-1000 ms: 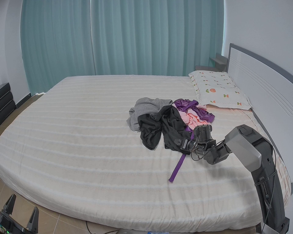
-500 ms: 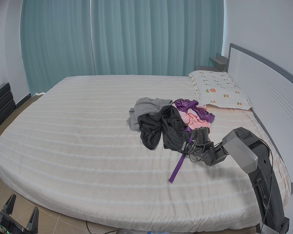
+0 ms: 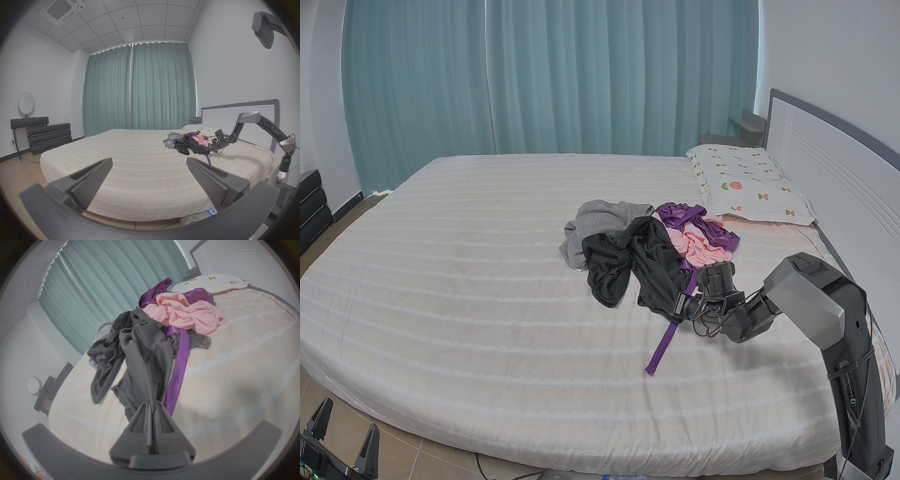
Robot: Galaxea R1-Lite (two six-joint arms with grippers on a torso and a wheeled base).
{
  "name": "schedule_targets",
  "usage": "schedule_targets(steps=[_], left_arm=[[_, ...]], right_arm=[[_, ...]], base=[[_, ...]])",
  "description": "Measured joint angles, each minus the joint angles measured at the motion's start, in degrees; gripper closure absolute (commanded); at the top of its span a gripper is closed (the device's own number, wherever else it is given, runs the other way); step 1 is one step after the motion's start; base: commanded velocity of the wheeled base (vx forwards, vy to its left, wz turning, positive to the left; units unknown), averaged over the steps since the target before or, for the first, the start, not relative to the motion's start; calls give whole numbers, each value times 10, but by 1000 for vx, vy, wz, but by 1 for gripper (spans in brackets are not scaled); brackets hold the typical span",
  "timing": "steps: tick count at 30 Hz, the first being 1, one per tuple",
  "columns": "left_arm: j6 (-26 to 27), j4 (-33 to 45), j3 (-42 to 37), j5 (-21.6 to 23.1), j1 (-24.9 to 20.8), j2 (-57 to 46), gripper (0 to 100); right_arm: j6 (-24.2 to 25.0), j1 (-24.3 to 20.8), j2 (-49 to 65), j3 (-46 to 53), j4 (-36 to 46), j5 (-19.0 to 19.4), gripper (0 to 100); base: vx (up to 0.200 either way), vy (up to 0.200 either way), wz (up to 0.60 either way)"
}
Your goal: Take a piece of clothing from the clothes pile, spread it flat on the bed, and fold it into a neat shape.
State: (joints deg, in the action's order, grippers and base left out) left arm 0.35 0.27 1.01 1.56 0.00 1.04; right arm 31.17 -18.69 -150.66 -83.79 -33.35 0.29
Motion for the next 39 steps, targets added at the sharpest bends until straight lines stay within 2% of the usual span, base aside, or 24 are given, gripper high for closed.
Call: schedule_targets(steps=[6,16,19,27,32,39], left_arm=[[0,0,0,0,0,0,0],[0,0,0,0,0,0,0],[0,0,0,0,0,0,0],[0,0,0,0,0,0,0],[0,0,0,0,0,0,0],[1,0,0,1,0,0,0]], right_arm=[[31,-6,59,82,-17,25,100],[79,-30,169,258,-158,35,100],[86,-44,221,300,-176,36,100],[91,-89,377,347,-185,41,100],[92,-120,469,352,-188,61,100],[90,-149,527,370,-195,73,100]], base=[[0,0,0],[0,0,0],[0,0,0],[0,0,0],[0,0,0],[0,0,0]])
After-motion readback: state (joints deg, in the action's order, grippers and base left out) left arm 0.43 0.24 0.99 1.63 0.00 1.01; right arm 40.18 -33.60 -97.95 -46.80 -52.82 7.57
